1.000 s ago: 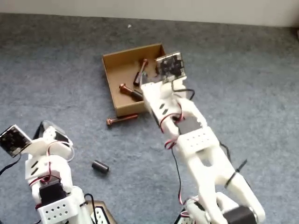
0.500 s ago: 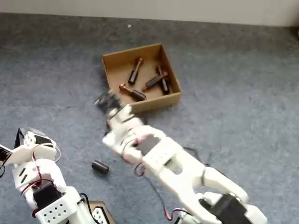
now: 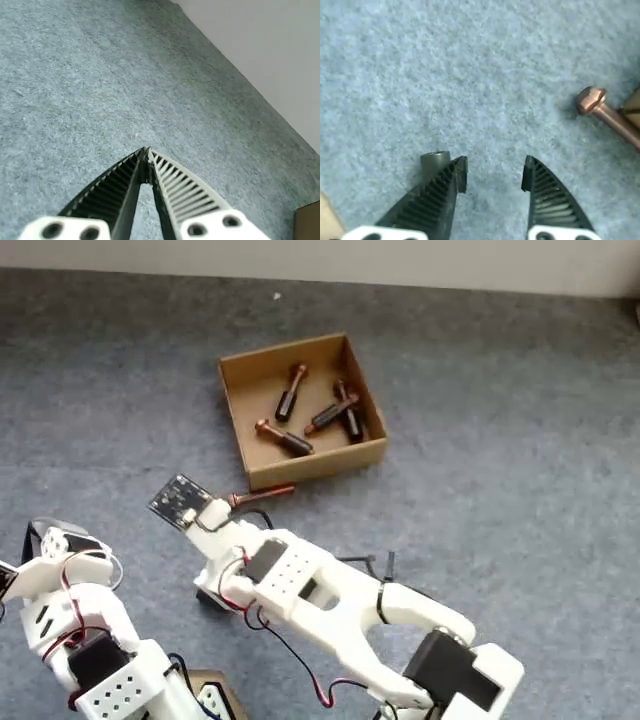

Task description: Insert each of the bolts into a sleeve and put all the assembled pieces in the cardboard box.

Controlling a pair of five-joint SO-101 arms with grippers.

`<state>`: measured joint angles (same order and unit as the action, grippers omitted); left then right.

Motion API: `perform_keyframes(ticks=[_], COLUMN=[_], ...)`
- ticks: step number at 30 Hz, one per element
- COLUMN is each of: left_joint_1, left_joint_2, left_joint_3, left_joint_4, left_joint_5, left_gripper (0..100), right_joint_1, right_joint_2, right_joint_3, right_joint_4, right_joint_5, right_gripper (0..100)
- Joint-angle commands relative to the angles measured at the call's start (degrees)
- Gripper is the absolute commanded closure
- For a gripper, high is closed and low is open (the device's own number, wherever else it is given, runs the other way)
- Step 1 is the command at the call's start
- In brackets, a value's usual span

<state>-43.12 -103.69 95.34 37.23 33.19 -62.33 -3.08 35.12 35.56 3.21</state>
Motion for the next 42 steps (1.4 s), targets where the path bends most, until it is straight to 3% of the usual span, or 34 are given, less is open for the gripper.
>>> perform_keyframes(ticks=[1, 9, 20, 25, 31, 38, 42], left_joint_1=[-2.0, -2.0, -2.0, -2.0, -1.7, -1.1, 4.9], left_joint_2=[-0.5, -0.5, -0.5, -0.5, -0.5, -0.5, -0.5], left_joint_3=[-2.3, -2.3, -2.2, -2.2, -2.2, -2.2, -2.3], left_joint_4=[-1.2, -1.3, -1.3, -1.3, -1.3, -1.3, -1.3], left_joint_5=[0.6, 0.5, 0.5, 0.4, 0.4, 0.4, 0.2], left_gripper=[98, 97, 97, 97, 97, 97, 97], right_joint_1=[-2.2, -8.2, -6.9, -4.3, -1.1, 5.2, 10.2], right_joint_2=[0.3, 1.5, 14.3, 13.8, 8.6, -8.6, -17.5], right_joint_3=[-5.6, -6.0, -6.5, -6.5, -6.5, -5.6, 0.2], right_joint_4=[4.2, 4.7, 4.7, 4.8, 13.6, 17.0, 17.3], right_joint_5=[0.0, 0.0, 0.0, 0.0, 0.1, -0.4, -0.4], right_gripper=[82.9, 82.9, 83.6, 99.8, 99.5, 99.5, 99.5])
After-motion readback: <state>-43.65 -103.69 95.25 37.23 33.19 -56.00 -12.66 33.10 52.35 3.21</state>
